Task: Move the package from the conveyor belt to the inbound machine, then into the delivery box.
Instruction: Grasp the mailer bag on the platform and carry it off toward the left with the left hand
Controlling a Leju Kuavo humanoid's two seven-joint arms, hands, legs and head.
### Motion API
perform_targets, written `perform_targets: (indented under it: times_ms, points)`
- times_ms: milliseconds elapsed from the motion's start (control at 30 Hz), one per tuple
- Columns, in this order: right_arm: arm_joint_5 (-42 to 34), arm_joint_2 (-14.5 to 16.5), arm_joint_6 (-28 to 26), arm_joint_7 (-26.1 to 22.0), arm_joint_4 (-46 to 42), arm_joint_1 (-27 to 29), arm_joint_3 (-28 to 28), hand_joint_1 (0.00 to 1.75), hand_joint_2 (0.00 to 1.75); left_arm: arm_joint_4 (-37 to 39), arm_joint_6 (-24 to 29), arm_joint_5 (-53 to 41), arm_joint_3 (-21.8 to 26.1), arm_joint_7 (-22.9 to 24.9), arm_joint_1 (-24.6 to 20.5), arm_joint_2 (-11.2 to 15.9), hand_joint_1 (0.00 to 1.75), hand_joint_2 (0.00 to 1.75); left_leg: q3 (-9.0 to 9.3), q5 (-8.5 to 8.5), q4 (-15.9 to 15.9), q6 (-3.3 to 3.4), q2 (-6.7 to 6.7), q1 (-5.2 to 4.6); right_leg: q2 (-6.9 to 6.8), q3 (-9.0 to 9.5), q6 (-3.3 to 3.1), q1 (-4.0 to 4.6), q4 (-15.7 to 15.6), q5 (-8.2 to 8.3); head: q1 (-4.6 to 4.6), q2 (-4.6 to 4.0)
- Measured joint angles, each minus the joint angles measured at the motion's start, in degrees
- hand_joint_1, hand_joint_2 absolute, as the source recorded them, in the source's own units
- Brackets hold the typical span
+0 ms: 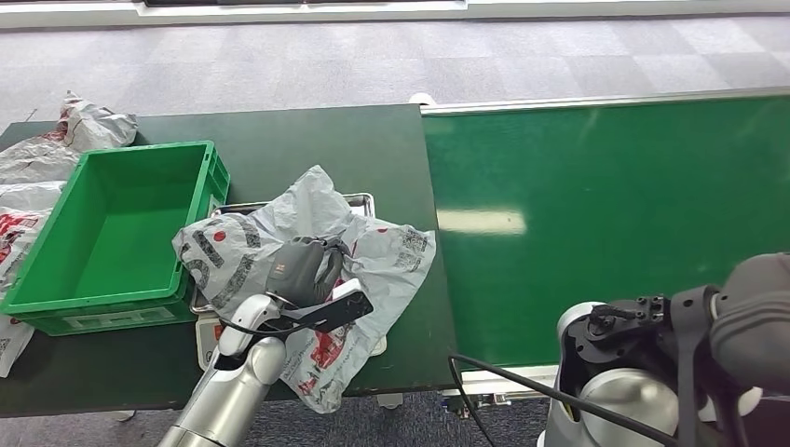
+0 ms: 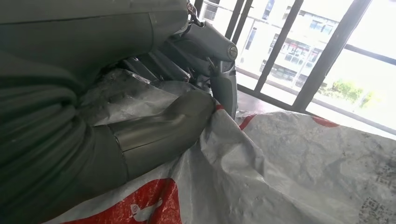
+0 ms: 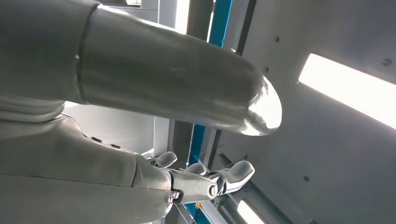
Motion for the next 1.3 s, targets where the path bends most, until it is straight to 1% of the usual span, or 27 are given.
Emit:
perform_targets:
  times_ms: [133, 267, 333, 367, 400, 433, 533, 567, 600, 633, 700, 800, 867, 933, 1000, 1100, 1200, 1300]
  points:
    - [-0.5, 0.0, 0.0, 0.0, 0.0, 0.0, -0.1, 0.0, 0.0, -1.7, 0.3, 2.8, 0.3, -2.1, 0.2, 0.0, 1.75, 1.75, -0.01, 0.0, 0.0, 0.0, -0.01, 0.01, 0.0, 0.0, 0.0, 0.0, 0.0, 0.0, 0.0, 0.0]
    - [-0.7, 0.0, 0.0, 0.0, 0.0, 0.0, -0.2, 0.0, 0.0, -2.9, 0.6, 4.1, 0.8, -3.0, 0.4, 0.0, 1.75, 1.75, -0.01, 0.0, 0.0, 0.0, -0.02, 0.01, -0.01, 0.0, 0.0, 0.0, 0.0, 0.0, 0.0, 0.0]
    - [-0.9, 0.0, 0.0, 0.0, 0.0, 0.1, -0.3, 0.0, 0.0, -3.8, 1.8, 5.4, 1.3, -4.0, 0.8, 0.0, 1.75, 1.75, -0.01, 0.0, 0.0, 0.0, -0.01, 0.01, 0.0, 0.0, 0.0, 0.0, 0.0, 0.0, 0.0, 0.0]
    - [-1.0, 0.0, 0.0, 0.0, 0.0, 0.1, -0.3, 0.0, 0.0, -4.5, 3.4, 6.2, 1.6, -4.7, 1.0, 0.0, 1.75, 1.75, -0.02, 0.0, 0.0, 0.0, -0.01, 0.01, 0.0, 0.0, 0.0, 0.0, 0.0, 0.0, 0.0, 0.0]
    - [-1.0, 0.0, 0.0, 0.0, 0.0, 0.1, -0.4, 0.0, 0.0, -5.3, 5.9, 6.7, 2.1, -5.4, 1.1, 0.0, 1.75, 1.75, -0.02, 0.0, 0.0, 0.0, -0.01, 0.01, 0.0, -0.01, 0.0, 0.0, 0.0, 0.0, 0.01, 0.0]
    - [-1.1, 0.0, 0.0, 0.0, 0.0, 0.1, -0.4, 0.0, 0.0, -6.2, 9.6, 6.6, 2.7, -5.8, 1.2, 0.0, 1.75, 1.75, -0.02, 0.0, 0.0, 0.0, -0.01, 0.02, 0.0, -0.01, 0.0, 0.01, 0.0, 0.0, 0.01, 0.0]
    - [-1.3, 0.0, 0.0, 0.0, 0.4, 0.1, -0.5, 0.0, 0.0, -9.8, 24.0, 4.1, 5.3, -6.0, 0.8, -0.2, 1.75, 1.75, -0.02, 0.0, 0.0, -0.01, -0.02, 0.03, 0.0, -0.02, 0.0, 0.02, 0.0, 0.0, 0.0, 0.0]
    - [-1.6, 0.0, 0.0, 0.0, 0.6, 0.1, -0.5, 0.0, 0.0, -11.2, 27.7, 2.6, 6.6, -6.2, 0.3, -0.3, 1.75, 1.75, -0.02, 0.01, 0.0, -0.01, -0.04, 0.04, 0.0, -0.02, 0.0, 0.04, 0.0, 0.0, 0.0, 0.0]
    - [-2.0, 0.0, 0.0, 0.0, 0.8, 0.1, -0.6, 0.0, 0.0, -12.5, 30.2, 1.0, 8.1, -6.5, -0.4, -0.5, 1.75, 1.75, -0.03, 0.02, 0.0, -0.02, -0.07, 0.05, -0.01, -0.02, -0.01, 0.05, 0.0, 0.0, 0.0, 0.0]
    - [-2.3, 0.0, 0.0, 0.0, 1.0, 0.1, -0.6, 0.0, 0.0, -13.9, 31.4, -0.8, 9.7, -7.1, -1.2, -0.7, 1.75, 1.75, -0.03, 0.04, 0.0, -0.03, -0.1, 0.06, -0.02, -0.01, -0.01, 0.06, 0.0, 0.01, 0.0, 0.0]
    - [-2.6, 0.0, 0.0, 0.1, 1.4, 0.1, -0.7, 0.0, 0.0, -16.2, 32.3, -3.8, 13.3, -9.7, -3.1, -1.6, 1.75, 1.75, -0.03, 0.05, 0.0, -0.04, -0.12, 0.06, -0.04, 0.0, -0.02, 0.06, 0.0, 0.02, -0.01, 0.0]
    - [-2.7, 0.0, 0.0, 0.0, 2.0, 0.1, -0.7, 0.0, 0.0, -19.2, 32.4, -5.8, 20.2, -18.3, -6.8, -4.4, 1.75, 1.75, -0.03, 0.07, 0.0, -0.02, -0.12, 0.07, -0.04, 0.02, -0.04, 0.06, 0.0, 0.03, 0.01, 0.0]
    - [-2.7, 0.0, 0.0, 0.0, 2.2, 0.1, -0.7, 0.0, 0.0, -21.2, 32.4, -6.0, 24.1, -21.5, -8.9, -6.1, 1.75, 1.75, -0.01, 0.08, 0.0, -0.02, -0.1, 0.06, -0.02, 0.02, -0.04, 0.04, 0.0, 0.04, 0.01, 0.0]
    - [-2.7, 0.0, 0.0, 0.0, 2.4, 0.1, -0.7, 0.0, 0.0, -23.9, 32.4, -6.1, 26.4, -22.1, -10.2, -7.2, 1.75, 1.75, -0.01, 0.07, 0.0, -0.02, -0.09, 0.06, -0.01, 0.02, -0.04, 0.05, 0.0, 0.04, -0.01, 0.0]
    - [-2.5, 0.0, 0.0, 0.0, 2.6, 0.0, -0.7, 0.0, 0.0, -27.7, 32.4, -8.1, 27.3, -22.3, -11.3, -8.0, 1.75, 1.75, -0.03, 0.07, 0.0, -0.02, -0.14, 0.07, -0.05, 0.01, -0.04, 0.06, 0.0, 0.03, -0.01, 0.0]
    - [-2.3, 0.0, 0.0, 0.0, 2.9, 0.0, -0.7, 0.0, 0.0, -32.6, 32.4, -16.9, 27.5, -21.9, -13.0, -8.6, 1.75, 1.75, -0.05, 0.07, 0.0, -0.02, -0.23, 0.06, -0.13, 0.01, -0.04, 0.06, 0.0, 0.02, 0.0, 0.0]
    - [-1.9, 0.0, 0.0, 0.0, 3.1, 0.0, -0.7, 0.0, 0.0, -33.9, 32.3, -28.1, 27.5, -19.3, -14.5, -8.5, 1.75, 1.75, -0.05, 0.06, 0.0, -0.01, -0.24, 0.05, -0.17, 0.03, -0.04, 0.03, 0.0, 0.02, 0.01, 0.0]
    - [-1.7, 0.0, 0.0, 0.0, 3.3, 0.0, -0.7, 0.0, 0.0, -33.4, 32.3, -30.9, 27.5, -16.3, -15.2, -7.6, 1.75, 1.75, 0.0, 0.07, 0.0, -0.02, -0.17, 0.04, -0.14, 0.01, -0.04, 0.04, 0.0, 0.03, 0.0, 0.0]
